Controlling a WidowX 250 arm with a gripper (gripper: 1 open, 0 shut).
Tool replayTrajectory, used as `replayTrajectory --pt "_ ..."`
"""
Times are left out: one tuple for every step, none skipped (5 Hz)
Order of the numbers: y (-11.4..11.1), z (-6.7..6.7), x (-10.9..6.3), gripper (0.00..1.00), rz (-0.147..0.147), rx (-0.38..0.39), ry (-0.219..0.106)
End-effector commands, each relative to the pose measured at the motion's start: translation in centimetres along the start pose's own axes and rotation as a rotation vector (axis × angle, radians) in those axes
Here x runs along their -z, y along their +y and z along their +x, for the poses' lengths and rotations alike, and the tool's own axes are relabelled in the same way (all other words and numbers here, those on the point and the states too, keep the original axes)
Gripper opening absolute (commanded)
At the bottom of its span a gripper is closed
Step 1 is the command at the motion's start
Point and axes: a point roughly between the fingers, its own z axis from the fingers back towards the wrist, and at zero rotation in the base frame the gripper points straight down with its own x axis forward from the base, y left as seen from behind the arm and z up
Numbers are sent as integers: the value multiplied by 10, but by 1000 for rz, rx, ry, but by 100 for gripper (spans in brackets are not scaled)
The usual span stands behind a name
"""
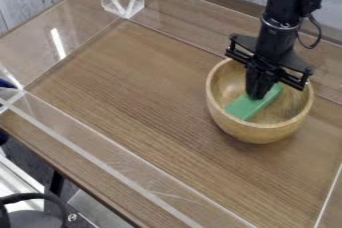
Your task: Remove the green block from inside the brown bowl and put it on the table
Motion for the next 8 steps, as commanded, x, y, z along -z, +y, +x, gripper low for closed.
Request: replayTrajectory --pt "-4 14 -17 0 -5 -10 -59" --pt "-5 17 -16 0 -2 -23 -52" --pt "-8 20 -10 0 21 -14 -47" --pt "-9 23 -3 0 43 -6 -42" --pt "-7 21 1 0 56 -14 -61" --pt "-5 19 5 0 68 -23 -81" --pt "-2 18 5 0 51 -38 -74" --pt "0 16 6 0 34 -52 -67"
